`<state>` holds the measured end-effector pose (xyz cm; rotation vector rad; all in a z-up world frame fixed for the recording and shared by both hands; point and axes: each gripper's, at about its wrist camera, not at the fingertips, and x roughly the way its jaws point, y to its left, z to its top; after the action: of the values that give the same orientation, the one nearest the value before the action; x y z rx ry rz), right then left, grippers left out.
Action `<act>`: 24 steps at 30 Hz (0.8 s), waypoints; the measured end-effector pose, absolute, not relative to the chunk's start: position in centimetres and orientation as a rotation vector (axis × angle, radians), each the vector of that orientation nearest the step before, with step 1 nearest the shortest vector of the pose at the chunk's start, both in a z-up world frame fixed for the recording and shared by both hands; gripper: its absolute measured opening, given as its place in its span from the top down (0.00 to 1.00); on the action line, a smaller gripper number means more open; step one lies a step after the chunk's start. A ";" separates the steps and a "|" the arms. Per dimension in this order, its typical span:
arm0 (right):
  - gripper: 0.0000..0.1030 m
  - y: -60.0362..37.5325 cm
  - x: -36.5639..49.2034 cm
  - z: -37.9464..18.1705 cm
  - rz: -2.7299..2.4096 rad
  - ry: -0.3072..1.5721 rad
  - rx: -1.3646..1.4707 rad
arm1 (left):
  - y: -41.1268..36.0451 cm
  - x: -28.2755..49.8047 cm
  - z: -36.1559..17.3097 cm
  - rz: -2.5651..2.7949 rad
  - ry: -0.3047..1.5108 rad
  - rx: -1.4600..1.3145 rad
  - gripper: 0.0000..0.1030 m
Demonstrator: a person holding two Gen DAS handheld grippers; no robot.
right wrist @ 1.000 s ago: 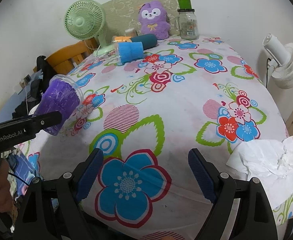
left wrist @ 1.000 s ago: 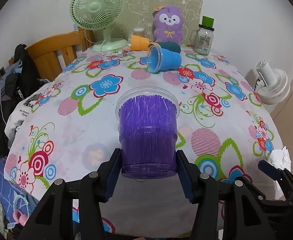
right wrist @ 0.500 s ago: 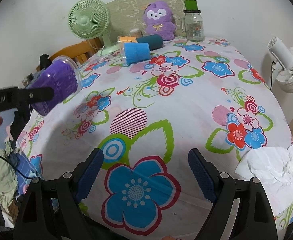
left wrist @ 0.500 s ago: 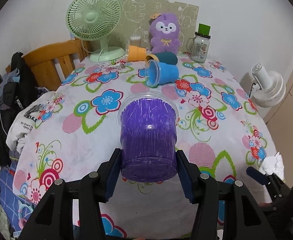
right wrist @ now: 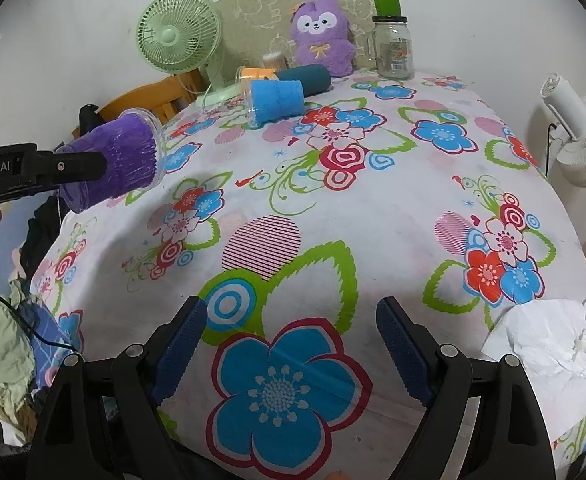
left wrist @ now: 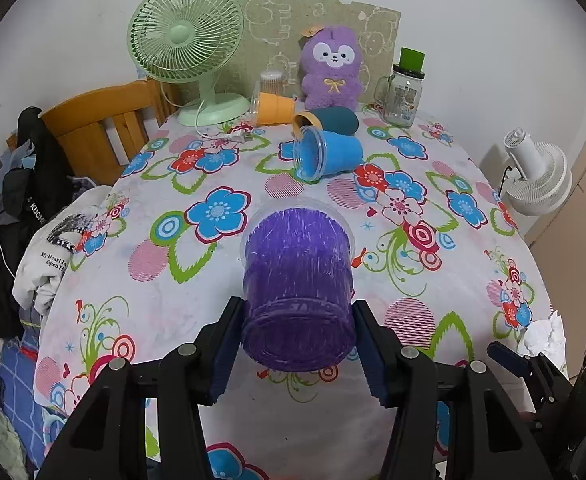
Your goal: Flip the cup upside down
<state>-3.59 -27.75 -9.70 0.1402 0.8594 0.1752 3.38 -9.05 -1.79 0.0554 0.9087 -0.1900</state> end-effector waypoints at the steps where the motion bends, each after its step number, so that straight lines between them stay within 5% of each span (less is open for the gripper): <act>1: 0.14 -27.7 -3.5 -9.7 0.177 0.860 0.139 | -9.1 3.4 -1.8 -0.190 0.908 0.056 0.46; 24: 0.14 -27.4 -3.1 -9.8 0.188 0.866 0.128 | -9.6 4.3 -0.8 -0.198 0.892 0.069 0.45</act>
<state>-3.08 -27.38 -9.84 0.1275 0.8656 0.1879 4.35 -9.59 -0.77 0.0692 0.8916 -0.1980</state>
